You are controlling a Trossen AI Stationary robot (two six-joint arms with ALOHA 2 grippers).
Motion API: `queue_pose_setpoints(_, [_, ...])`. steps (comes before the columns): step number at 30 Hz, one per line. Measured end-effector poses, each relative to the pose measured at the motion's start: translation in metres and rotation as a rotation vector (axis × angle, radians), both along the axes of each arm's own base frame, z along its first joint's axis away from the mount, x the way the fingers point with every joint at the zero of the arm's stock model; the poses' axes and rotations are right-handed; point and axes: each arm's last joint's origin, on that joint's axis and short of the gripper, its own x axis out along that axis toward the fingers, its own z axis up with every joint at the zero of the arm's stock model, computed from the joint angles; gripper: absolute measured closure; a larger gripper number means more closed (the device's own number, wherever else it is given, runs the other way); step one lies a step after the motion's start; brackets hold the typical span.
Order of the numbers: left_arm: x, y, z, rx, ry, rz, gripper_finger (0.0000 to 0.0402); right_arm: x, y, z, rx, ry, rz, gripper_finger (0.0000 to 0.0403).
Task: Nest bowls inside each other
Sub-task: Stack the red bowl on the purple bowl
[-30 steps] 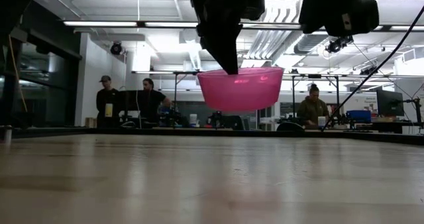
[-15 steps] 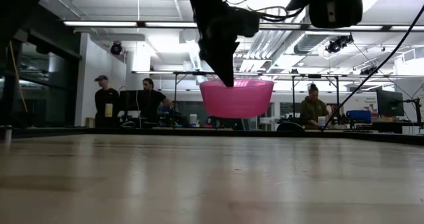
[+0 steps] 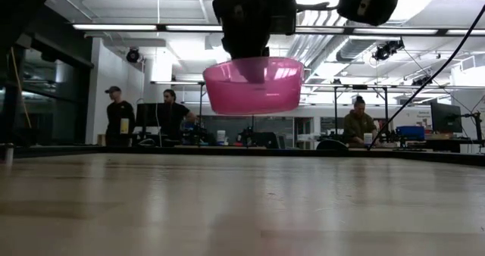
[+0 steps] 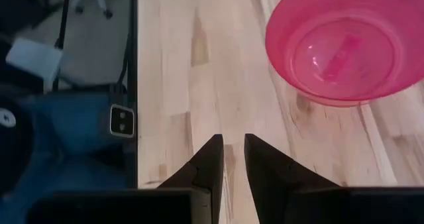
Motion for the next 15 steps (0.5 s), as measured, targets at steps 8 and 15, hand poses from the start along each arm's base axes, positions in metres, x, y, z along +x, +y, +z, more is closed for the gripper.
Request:
queue_pose_setpoints(8, [0.003, -0.001, 0.011, -0.015, -0.045, -0.006, 0.0401, 0.013, 0.007, -0.029, -0.036, 0.090, 0.146, 0.0348])
queue_pose_setpoints(15, [0.002, 0.000, 0.012, -0.017, -0.036, -0.004, 0.0401, 0.015, 0.007, -0.034, -0.061, 0.091, 0.193, 0.0348])
